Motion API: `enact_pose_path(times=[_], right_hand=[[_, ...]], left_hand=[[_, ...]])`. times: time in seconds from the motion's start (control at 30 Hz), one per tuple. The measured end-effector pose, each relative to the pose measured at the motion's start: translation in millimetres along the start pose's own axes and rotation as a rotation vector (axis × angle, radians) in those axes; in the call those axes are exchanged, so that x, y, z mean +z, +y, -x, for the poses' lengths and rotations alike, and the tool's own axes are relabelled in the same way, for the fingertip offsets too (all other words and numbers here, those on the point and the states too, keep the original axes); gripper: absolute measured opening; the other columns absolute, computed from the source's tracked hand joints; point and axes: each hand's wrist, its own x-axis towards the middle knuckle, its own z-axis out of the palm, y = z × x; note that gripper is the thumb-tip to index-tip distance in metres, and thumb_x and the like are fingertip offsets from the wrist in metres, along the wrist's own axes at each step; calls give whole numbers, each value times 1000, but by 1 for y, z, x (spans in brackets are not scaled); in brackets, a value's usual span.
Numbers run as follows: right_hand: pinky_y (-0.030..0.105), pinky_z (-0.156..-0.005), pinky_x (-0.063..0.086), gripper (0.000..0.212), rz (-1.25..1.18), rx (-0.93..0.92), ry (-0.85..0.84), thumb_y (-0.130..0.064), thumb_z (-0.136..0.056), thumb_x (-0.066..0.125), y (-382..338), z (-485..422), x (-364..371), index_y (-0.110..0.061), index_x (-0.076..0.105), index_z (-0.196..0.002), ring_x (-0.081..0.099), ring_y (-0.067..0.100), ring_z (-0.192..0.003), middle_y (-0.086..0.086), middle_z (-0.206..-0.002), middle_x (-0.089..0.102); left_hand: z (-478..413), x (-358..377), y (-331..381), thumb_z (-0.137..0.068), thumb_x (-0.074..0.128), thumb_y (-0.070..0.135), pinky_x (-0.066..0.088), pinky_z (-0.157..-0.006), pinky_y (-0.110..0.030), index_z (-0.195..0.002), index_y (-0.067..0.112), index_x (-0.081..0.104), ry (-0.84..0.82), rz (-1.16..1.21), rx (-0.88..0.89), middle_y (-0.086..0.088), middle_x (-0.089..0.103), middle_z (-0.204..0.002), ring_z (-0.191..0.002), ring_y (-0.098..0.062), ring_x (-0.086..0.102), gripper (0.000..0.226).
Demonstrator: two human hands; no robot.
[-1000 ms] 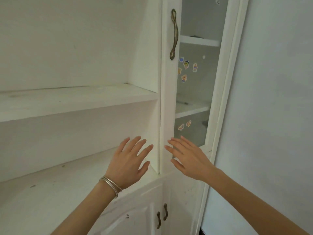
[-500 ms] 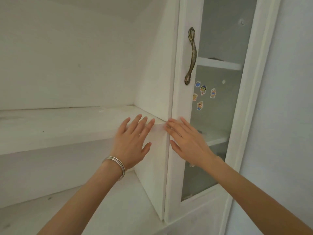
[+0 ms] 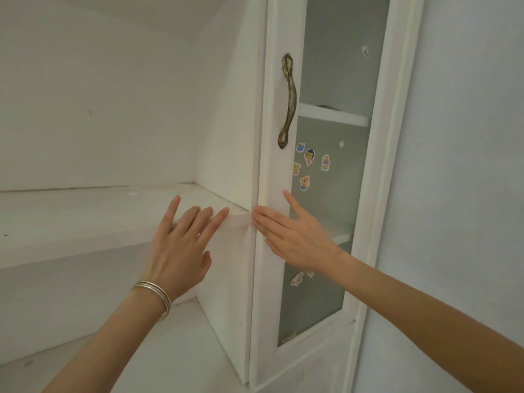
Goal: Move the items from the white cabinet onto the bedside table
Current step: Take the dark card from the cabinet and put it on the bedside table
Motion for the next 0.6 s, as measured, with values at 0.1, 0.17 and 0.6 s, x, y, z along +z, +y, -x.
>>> enact_pose_path(times=[0.1, 0.17, 0.6], right_hand=[[65, -105, 21, 35, 24, -3, 1, -23, -95, 41, 1, -2, -9, -7, 65, -115, 47, 20, -124, 6, -120, 63], [65, -106, 20, 32, 18, -14, 31, -21, -96, 42, 6, 5, -20, -6, 66, -109, 49, 22, -121, 7, -115, 64], [47, -105, 36, 24, 100, 47, 131, -18, -86, 61, 33, 95, -119, -10, 63, -64, 63, 25, -93, 5, -70, 60]], left_hand=[[1, 0, 1, -57, 77, 16, 12, -114, -56, -143, 11, 40, -18, 2, 14, -15, 54, -133, -126, -34, 45, 94], [0, -2, 1, -57, 76, 15, 11, -114, -57, -143, 10, 38, -30, 2, 17, -14, 48, -139, -134, -33, 37, 95], [-6, -15, 49, -54, 81, 18, 18, -108, -59, -138, 7, 46, -99, 179, -56, -15, 45, -142, -131, -35, 41, 91]])
